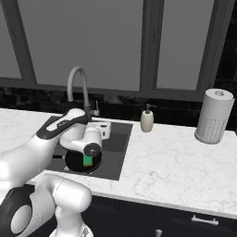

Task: Pick the pan and sponge and place them into the sink. Then turn on the water.

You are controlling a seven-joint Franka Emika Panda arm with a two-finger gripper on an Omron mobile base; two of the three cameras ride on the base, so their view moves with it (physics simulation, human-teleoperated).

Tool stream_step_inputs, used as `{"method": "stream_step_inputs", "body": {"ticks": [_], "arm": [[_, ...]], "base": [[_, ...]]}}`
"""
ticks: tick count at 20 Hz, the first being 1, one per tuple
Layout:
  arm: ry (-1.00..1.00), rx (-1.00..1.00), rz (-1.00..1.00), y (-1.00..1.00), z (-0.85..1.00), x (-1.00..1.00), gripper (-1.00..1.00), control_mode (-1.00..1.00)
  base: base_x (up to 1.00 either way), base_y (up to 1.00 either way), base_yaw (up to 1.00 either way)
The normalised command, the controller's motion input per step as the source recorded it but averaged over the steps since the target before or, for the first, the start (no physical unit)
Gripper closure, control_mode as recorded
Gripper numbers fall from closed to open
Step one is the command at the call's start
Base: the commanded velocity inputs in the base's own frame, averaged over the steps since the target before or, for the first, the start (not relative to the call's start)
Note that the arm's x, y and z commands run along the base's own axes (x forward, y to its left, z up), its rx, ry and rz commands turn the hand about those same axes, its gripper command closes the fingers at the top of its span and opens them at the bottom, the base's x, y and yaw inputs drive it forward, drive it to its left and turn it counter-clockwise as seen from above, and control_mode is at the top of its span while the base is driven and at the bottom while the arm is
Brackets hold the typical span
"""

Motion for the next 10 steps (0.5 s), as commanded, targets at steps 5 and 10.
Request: {"method": "stream_step_inputs", "body": {"ticks": [5, 10], "arm": [[-0.06, 0.05, 0.04, -0.23, 0.00, 0.00, -1.00, -1.00], [-0.04, 0.03, 0.02, -0.15, 0.00, 0.00, -1.00, -1.00]], "base": [[0.00, 0.00, 0.00], [0.00, 0.00, 0.00]]}}
